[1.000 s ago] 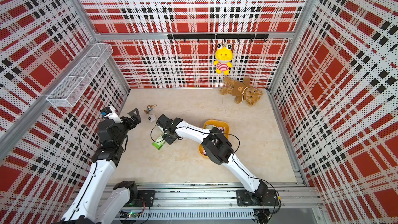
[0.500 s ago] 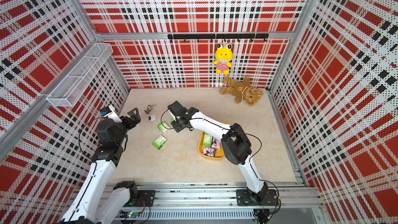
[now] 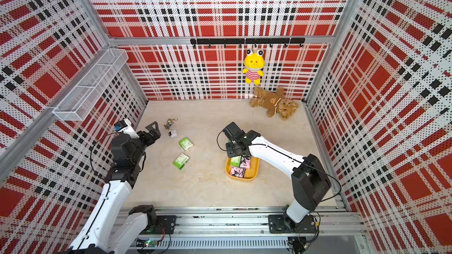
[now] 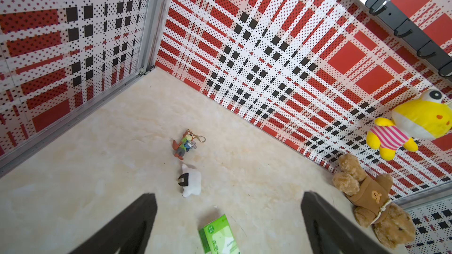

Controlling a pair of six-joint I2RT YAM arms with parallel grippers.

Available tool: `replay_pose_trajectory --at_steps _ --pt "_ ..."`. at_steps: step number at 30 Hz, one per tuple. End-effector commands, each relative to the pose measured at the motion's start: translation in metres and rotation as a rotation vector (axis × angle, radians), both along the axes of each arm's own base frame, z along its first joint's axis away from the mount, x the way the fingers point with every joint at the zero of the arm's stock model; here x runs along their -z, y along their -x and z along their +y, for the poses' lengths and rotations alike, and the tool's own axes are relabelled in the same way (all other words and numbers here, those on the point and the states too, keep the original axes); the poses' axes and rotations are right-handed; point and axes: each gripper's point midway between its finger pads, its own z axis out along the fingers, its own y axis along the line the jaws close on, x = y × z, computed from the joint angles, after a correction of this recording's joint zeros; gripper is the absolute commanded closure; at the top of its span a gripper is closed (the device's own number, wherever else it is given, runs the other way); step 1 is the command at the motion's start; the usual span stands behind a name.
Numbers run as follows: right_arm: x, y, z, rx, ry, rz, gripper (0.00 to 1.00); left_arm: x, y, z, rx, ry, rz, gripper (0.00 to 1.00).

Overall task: Put the pocket tissues into the storage box
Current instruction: Place the pocket tissues in the storage box.

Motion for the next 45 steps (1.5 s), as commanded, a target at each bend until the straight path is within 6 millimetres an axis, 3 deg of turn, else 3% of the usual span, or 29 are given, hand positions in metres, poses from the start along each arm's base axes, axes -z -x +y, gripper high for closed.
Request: replay_pose_trajectory --at_steps 1,6,10,13,36,45 --pt "0.007 0.001 -0.027 0.136 -0.007 0.014 0.54 -0.013 -0.004 -0.006 0.019 0.002 -0.041 0.0" --pt "0.001 -0.006 -0.049 0.2 -0.015 -0.02 0.54 -0.016 -0.003 -0.004 0.008 -0.013 -0.043 0.0" --pt "0.009 -0.01 -0.073 0.261 0.002 0.003 0.53 -0.012 -0.003 -0.004 0.011 -0.007 -0.036 0.0" --pt "0.009 -0.014 -0.079 0.271 -0.011 0.006 0.52 -0.011 -0.003 -0.003 0.006 -0.011 -0.033 0.0" --pt "0.039 -0.041 -0.057 0.21 0.013 0.077 0.5 -0.014 -0.002 -0.002 0.003 -0.028 -0.031 0.0" --pt "0.05 -0.042 -0.055 0.199 0.034 0.097 0.48 -0.012 -0.001 -0.001 -0.002 -0.033 -0.026 0.0"
